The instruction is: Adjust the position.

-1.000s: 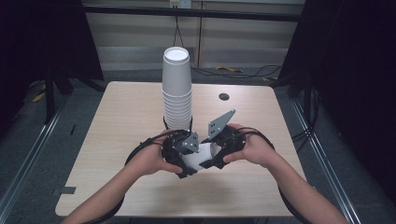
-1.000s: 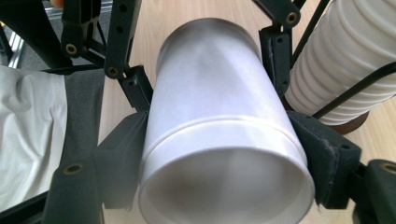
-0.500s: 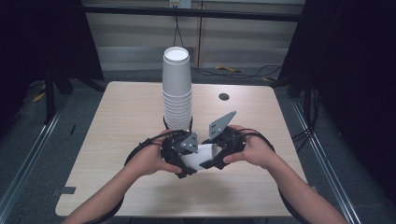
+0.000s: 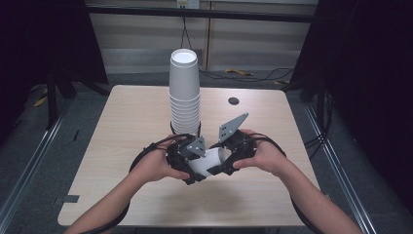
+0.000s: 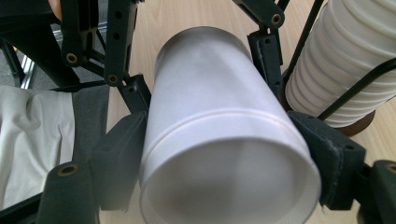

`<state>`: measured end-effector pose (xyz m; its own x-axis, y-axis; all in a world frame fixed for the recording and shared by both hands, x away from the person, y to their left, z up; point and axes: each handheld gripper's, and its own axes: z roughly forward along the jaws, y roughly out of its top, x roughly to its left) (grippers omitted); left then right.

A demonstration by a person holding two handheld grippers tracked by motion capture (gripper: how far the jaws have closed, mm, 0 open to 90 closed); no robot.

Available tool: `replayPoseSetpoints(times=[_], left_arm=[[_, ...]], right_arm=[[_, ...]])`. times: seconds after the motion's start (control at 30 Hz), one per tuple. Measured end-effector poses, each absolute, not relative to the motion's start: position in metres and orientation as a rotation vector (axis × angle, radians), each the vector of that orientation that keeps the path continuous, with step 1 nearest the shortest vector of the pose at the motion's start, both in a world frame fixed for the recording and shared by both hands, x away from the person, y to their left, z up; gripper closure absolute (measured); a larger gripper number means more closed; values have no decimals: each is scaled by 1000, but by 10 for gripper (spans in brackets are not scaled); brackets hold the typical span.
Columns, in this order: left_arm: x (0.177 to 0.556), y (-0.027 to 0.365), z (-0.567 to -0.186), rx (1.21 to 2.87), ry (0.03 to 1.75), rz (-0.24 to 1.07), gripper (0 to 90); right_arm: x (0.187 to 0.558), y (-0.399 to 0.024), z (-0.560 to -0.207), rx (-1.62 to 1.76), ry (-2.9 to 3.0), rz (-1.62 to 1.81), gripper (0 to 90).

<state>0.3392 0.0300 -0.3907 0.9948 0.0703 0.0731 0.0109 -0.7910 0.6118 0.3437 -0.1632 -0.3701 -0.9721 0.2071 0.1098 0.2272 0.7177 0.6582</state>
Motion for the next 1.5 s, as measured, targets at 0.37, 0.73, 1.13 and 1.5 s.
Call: replayPoseSetpoints(times=[0.37,0.73,1.13,1.5], left_arm=[[340,31,-390,2489,61,82,180],[339,33,-380,2431,35,127,152],[346,59,-386,2372,144,83,154],[346,68,-407,2360,209,12,155]], right_arm=[[343,-162,-375,-330,-2897,-1073,240],[339,-161,-381,-310,-2961,-1016,240],[337,-187,-383,-362,-2965,-1064,236],[337,-197,-383,-399,-2952,-1110,233]])
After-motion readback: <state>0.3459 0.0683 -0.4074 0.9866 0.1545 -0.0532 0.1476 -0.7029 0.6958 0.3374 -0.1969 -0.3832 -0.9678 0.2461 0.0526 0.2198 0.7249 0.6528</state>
